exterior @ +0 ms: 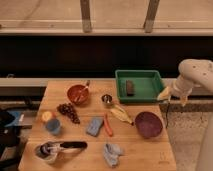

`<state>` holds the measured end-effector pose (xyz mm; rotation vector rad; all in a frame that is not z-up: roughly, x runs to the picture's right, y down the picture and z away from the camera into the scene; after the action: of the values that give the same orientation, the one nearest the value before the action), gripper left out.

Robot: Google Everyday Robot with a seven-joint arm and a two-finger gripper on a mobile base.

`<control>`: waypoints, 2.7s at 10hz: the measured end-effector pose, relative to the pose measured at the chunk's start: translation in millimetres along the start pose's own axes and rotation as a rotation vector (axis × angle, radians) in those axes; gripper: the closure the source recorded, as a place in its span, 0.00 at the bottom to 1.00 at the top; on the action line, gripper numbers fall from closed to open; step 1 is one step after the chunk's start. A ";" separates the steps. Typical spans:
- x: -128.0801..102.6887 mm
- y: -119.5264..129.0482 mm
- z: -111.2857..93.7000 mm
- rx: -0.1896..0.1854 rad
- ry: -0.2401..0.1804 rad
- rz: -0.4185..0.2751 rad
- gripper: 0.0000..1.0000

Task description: Wipe table surface with brush

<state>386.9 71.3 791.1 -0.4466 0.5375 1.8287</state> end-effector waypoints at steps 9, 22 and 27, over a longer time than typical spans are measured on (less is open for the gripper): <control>0.0 0.0 0.0 0.000 0.000 0.000 0.20; -7.9 3.1 -5.7 -0.016 -0.004 -0.035 0.20; -1.5 96.9 -36.0 -0.072 -0.054 -0.324 0.20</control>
<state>296.6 23.3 776.0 -0.5011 0.3405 1.5467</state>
